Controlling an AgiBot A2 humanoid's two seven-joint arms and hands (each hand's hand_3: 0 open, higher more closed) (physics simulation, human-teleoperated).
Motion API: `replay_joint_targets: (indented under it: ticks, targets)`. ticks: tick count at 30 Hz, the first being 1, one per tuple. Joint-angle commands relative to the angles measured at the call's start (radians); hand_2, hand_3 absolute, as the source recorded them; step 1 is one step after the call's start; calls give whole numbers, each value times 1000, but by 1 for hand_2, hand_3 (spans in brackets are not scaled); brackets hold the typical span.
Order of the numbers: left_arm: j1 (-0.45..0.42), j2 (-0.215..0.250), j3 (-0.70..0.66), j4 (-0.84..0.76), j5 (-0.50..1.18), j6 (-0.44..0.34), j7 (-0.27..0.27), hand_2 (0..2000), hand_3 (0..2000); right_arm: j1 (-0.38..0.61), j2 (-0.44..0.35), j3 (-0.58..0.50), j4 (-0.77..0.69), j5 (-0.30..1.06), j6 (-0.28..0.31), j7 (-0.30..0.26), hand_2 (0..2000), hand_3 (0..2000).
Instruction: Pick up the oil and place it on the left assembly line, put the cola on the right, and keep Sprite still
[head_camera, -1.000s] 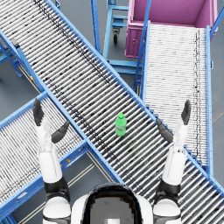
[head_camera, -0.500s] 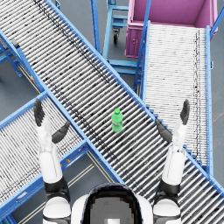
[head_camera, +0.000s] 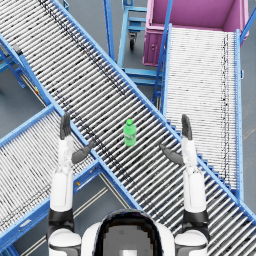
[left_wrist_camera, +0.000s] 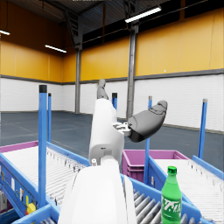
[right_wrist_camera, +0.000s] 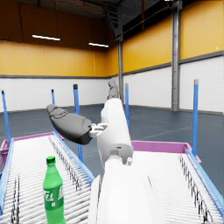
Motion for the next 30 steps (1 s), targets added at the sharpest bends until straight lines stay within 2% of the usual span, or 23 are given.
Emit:
replay_joint_targets:
  ticks: [1, 9, 30]
  targets:
    - [-8, -7, 15, 4, -16, 4, 4, 0, 0, -4, 7, 16, -2, -18, 4, -4, 0, 0]
    - [-70, -63, 129, 39, -137, 36, 36, 0, 0, -38, 63, 138, -18, -153, 36, -36, 0, 0]
    - [-77, -69, 142, 43, -151, 40, 40, 0, 0, -42, 69, 152, -20, -168, 40, -40, 0, 0]
